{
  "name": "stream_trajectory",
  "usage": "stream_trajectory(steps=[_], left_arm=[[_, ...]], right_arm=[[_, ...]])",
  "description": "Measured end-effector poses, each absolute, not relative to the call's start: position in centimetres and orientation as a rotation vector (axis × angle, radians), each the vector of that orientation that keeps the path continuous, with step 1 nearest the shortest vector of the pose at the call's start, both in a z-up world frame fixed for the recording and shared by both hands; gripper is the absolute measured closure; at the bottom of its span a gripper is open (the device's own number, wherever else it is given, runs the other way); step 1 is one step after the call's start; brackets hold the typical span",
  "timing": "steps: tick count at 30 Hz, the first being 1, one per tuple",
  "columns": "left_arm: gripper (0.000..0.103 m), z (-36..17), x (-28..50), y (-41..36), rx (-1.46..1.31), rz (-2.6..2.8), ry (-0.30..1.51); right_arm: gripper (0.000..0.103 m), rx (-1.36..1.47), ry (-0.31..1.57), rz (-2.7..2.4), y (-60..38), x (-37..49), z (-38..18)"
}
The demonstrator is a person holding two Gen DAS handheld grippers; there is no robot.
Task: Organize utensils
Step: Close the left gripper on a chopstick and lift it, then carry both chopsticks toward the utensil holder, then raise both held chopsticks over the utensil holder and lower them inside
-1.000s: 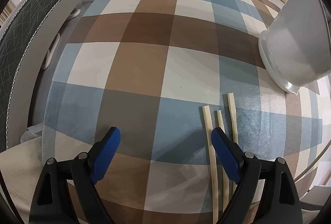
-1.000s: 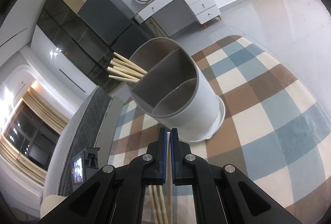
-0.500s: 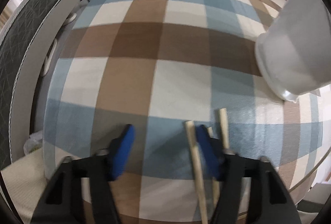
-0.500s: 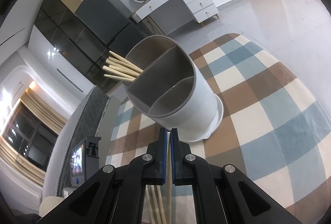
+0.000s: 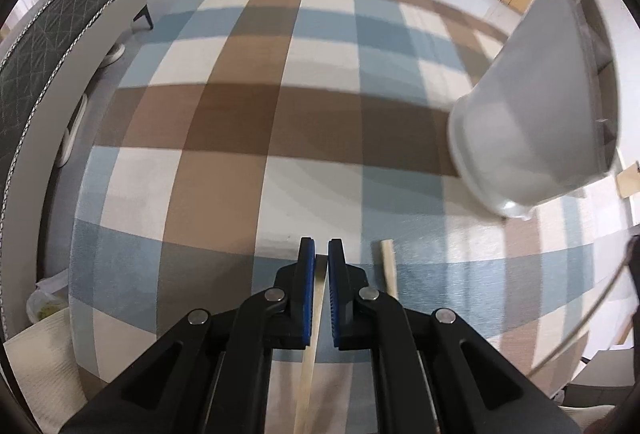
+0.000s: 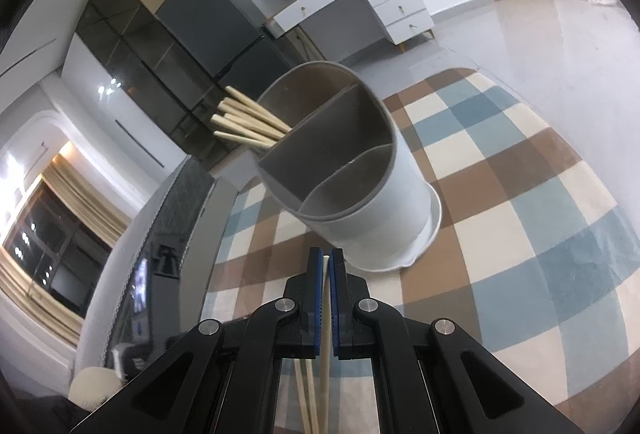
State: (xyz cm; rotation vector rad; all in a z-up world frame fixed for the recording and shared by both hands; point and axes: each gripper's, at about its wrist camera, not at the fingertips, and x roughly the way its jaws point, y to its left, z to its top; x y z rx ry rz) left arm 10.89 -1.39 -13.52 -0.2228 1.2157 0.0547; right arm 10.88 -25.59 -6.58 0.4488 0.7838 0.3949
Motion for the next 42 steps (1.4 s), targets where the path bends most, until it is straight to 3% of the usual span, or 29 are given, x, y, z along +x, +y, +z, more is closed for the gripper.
stream_trajectory(steps=[20,42], left_arm=[[0.101,-3.1,5.5,-0.6,-0.295,-0.132,0.881],[0.101,-0.3,3.7,-0.4,-0.293,-0.215,0.814]], right_arm=[[0.100,0.260,0.685,0.480,-22.0,5.7,-2.7],[0.101,0.226,0.632,0.452,-21.9,3.8,-0.1]])
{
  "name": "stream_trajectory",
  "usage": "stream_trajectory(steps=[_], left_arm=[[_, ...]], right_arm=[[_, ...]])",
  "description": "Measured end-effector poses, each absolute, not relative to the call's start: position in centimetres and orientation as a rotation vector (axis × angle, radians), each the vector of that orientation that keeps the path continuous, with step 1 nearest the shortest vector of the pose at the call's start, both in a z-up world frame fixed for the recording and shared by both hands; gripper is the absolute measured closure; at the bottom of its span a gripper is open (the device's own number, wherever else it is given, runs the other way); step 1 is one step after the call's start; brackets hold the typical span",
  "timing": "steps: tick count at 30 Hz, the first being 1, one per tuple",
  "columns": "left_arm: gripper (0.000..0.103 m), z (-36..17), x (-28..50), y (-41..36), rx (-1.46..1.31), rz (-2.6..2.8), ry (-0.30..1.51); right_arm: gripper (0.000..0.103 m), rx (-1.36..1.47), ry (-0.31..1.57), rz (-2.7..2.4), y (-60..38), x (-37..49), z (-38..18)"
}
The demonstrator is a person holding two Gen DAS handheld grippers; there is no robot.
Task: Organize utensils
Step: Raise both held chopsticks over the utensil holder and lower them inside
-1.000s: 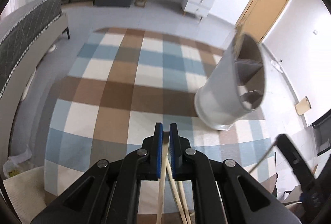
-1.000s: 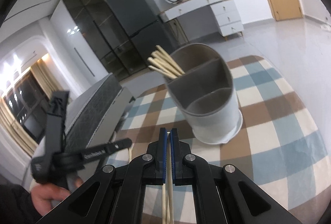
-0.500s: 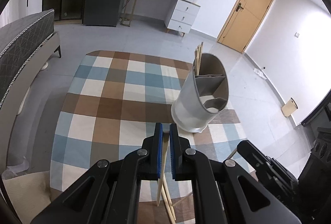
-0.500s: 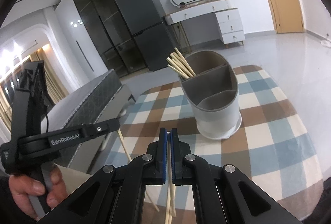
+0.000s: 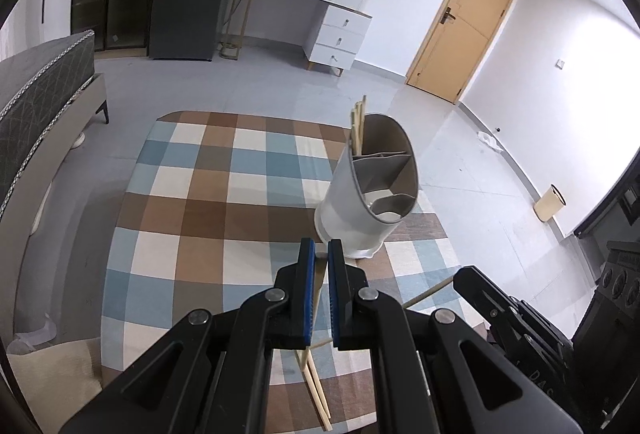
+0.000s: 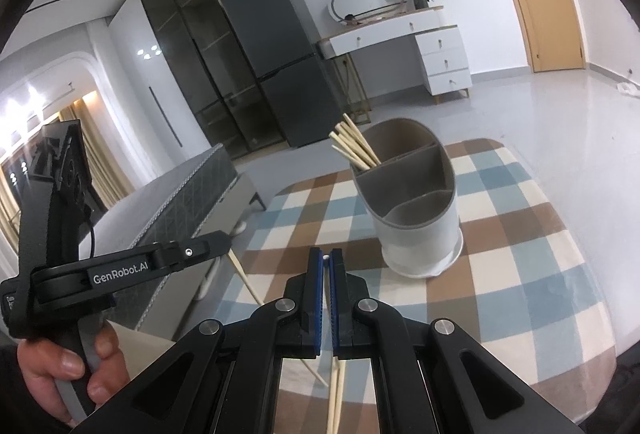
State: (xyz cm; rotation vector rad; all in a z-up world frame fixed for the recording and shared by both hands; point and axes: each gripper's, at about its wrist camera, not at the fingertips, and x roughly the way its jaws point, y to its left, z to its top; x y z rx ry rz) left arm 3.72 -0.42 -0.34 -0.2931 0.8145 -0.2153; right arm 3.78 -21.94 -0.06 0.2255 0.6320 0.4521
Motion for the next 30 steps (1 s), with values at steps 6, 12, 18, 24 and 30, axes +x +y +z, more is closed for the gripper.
stream_trajectory(steps=[6,12,18,24,30], left_arm=[[0.101,0.4,3.7,-1.2,-0.266,-0.239,0.818],[0.101,1.6,4.0,-2.6,-0.245,-0.261,0.809],[0.101,3.2,4.8,-4.3,-0.227,-0.291,0.784],[0.101,4.6,6.2,-5.6,-0.224,-0.312,0.775],[0.101,6.9,8.0,-6.4,-0.236,-0.341,0.736]], right_arm=[[0.101,0.226,0.609,0.454,-22.4,3.4,0.5],[0.101,0.254,0.579,0.456,-23.8,3.4,1.5],[0.101,0.283,0.539,0.441,-25.9,3.7,2.8],[0.101,0.295,0.503,0.429,-27.9,4.7,4.5],[0.101,0.262,0.465,0.435,-28.8,6.5,7.4]])
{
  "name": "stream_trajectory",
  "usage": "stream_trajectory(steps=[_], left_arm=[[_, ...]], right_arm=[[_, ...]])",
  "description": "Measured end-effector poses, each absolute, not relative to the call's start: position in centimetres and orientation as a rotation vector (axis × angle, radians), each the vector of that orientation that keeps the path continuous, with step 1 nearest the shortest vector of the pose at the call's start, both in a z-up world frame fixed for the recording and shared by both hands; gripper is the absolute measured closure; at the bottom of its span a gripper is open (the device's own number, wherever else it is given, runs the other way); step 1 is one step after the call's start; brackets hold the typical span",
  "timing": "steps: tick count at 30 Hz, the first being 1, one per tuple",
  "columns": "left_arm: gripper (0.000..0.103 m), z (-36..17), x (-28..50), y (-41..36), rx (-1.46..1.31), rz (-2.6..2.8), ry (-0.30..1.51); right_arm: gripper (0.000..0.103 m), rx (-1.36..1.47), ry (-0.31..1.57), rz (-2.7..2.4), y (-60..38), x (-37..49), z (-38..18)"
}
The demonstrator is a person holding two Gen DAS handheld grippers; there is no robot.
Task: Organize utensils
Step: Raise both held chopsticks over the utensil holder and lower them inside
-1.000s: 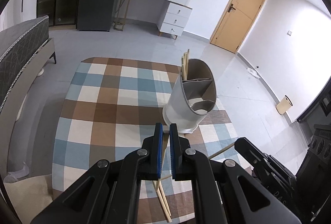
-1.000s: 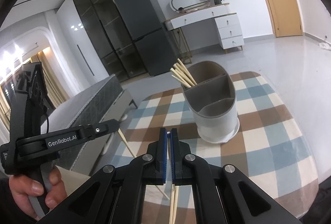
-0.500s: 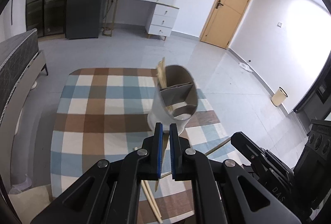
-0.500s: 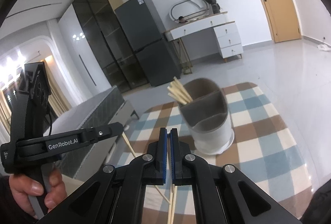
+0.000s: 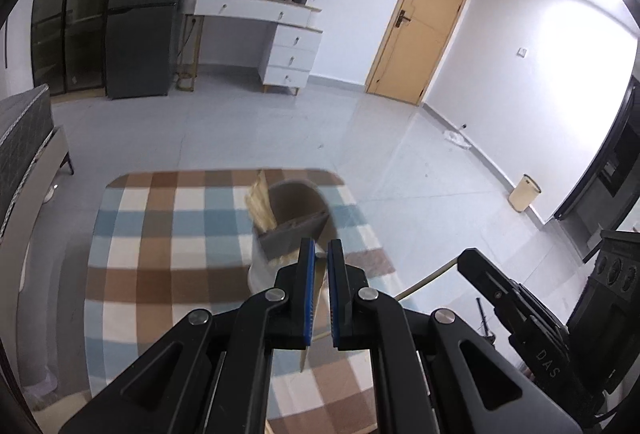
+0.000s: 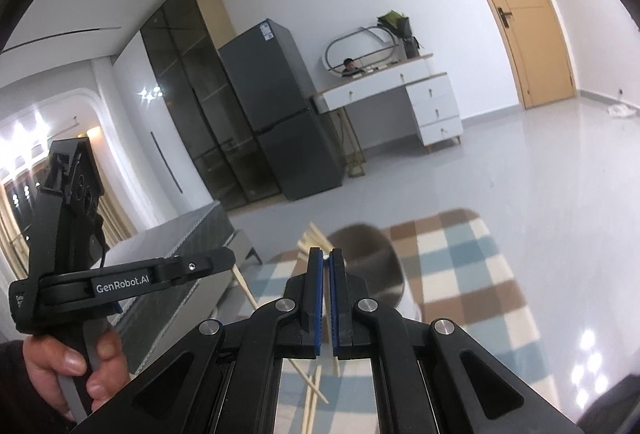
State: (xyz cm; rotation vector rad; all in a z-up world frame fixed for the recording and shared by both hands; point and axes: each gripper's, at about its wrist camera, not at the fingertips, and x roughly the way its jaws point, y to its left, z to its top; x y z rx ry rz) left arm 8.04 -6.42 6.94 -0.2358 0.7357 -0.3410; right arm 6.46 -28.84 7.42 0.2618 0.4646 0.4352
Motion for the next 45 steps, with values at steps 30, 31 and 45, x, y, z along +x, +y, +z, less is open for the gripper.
stream_trajectory(steps=[30,31,45], left_arm=[[0.101,9.9,19.4,-3.7,-0.282,-0.306,0.551],[0.101,9.7,19.7,-3.6,-0.295,-0.305,0.557],[0.101,6.2,20.4,-1.5,-0.442,-0.333,0.624]], right_arm=[[0.101,-0.026,0.458,0.512,-23.5,20.9,13.7],[0.101,-0.041,0.464,0.513,-23.3,21.1,13.4],[0.101,-0.162,0.545,0.529,-19.9,21.9,9.1]])
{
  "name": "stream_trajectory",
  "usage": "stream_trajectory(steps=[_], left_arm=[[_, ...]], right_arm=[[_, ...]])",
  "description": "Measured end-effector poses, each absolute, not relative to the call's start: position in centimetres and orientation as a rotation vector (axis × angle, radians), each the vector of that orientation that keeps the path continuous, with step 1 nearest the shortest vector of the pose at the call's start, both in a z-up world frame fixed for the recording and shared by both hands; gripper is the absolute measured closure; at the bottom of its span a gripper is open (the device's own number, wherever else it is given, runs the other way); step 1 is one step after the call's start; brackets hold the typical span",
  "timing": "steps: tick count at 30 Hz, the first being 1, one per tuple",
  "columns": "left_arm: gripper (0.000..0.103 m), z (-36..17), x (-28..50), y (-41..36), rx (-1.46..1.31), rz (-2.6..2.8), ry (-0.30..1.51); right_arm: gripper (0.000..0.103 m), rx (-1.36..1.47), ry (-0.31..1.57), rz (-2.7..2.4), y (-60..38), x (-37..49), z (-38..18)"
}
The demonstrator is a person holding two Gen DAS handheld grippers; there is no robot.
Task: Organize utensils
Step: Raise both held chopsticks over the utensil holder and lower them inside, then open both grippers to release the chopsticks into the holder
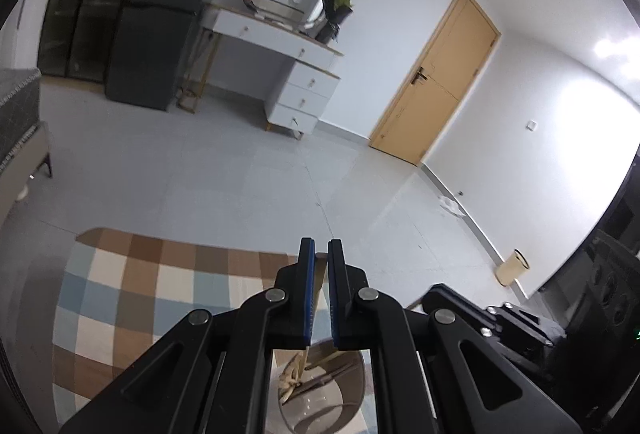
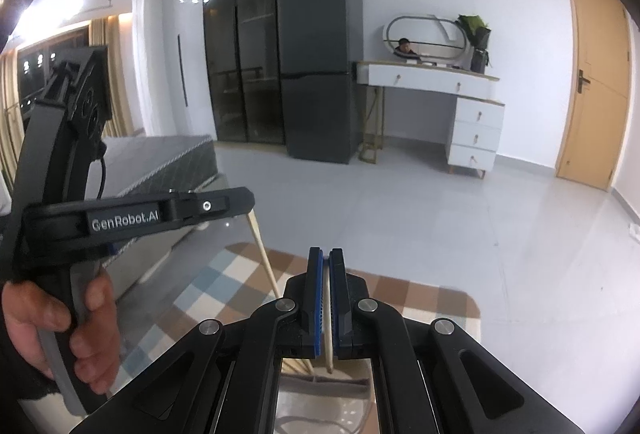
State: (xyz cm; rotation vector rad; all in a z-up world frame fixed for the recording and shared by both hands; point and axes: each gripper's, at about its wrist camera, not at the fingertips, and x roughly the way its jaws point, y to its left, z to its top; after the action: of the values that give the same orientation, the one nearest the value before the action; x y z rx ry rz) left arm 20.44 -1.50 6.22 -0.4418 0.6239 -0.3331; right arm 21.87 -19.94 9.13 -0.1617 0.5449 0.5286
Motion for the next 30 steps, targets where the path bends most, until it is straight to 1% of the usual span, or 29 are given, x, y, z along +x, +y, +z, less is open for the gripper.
stream_trajectory(steps=[8,10,11,14,15,16,17,18,19,20,22,23,24,28,29,30], left_arm=[[0.101,5.6,20.6,-1.0,-0.416,-0.354,0.685],[0.101,5.4,20.6,-1.0,-0.412,-0.363,0.722],[0.101,5.3,20.6,-1.0,-0.412,-0.368,0.732],[0.101,5.1,20.7,-1.0,-0.406,-0.394,0.777],[0.098,5.1,20.7,-1.2,-0.388,-0.391,0.802],[0.095,4.9,20.7,-1.2,-0.378,-0.390,0.817],[0.087,4.9,20.6,-1.4,-0.370,-0.402,0.836],[0.074,4.9,20.5,-1.4,-0.365,-0.408,0.848],[0.065,4.9,20.2,-1.5,-0.354,-0.404,0.860],[0.053,4.8,20.1,-1.4,-0.349,-0.398,0.863],[0.053,5.2,19.2,-0.9,-0.353,-0.368,0.836],[0.051,5.2,19.1,-0.7,-0.354,-0.360,0.832],[0.048,5.3,18.7,-0.4,-0.357,-0.347,0.834],[0.045,5.7,17.3,0.6,-0.356,-0.302,0.836],[0.044,5.7,17.2,0.7,-0.352,-0.291,0.836],[0.039,5.9,16.6,0.9,-0.345,-0.274,0.833]], right_arm=[[0.100,-0.145,0.580,0.531,-19.3,21.9,7.8],[0.100,-0.128,0.585,0.518,-19.4,21.9,7.8],[0.097,-0.113,0.589,0.515,-19.5,22.2,7.8],[0.096,-0.063,0.607,0.501,-20.0,22.3,7.7],[0.092,-0.049,0.612,0.488,-20.2,22.2,7.6],[0.090,-0.037,0.619,0.485,-20.4,22.2,7.5],[0.088,-0.023,0.625,0.482,-20.6,22.1,7.4],[0.085,-0.012,0.627,0.474,-20.9,21.9,7.3],[0.082,0.005,0.627,0.464,-21.3,21.6,7.2],[0.077,0.021,0.627,0.457,-21.5,21.4,7.2],[0.065,0.057,0.628,0.428,-22.3,20.6,6.9],[0.054,0.073,0.629,0.417,-22.6,20.2,6.8],[0.047,0.098,0.626,0.409,-23.0,19.6,6.6],[0.042,0.124,0.626,0.395,-23.4,17.6,6.7],[0.037,0.130,0.622,0.391,-23.5,17.0,6.7],[0.033,0.140,0.617,0.391,-23.5,16.4,6.8]])
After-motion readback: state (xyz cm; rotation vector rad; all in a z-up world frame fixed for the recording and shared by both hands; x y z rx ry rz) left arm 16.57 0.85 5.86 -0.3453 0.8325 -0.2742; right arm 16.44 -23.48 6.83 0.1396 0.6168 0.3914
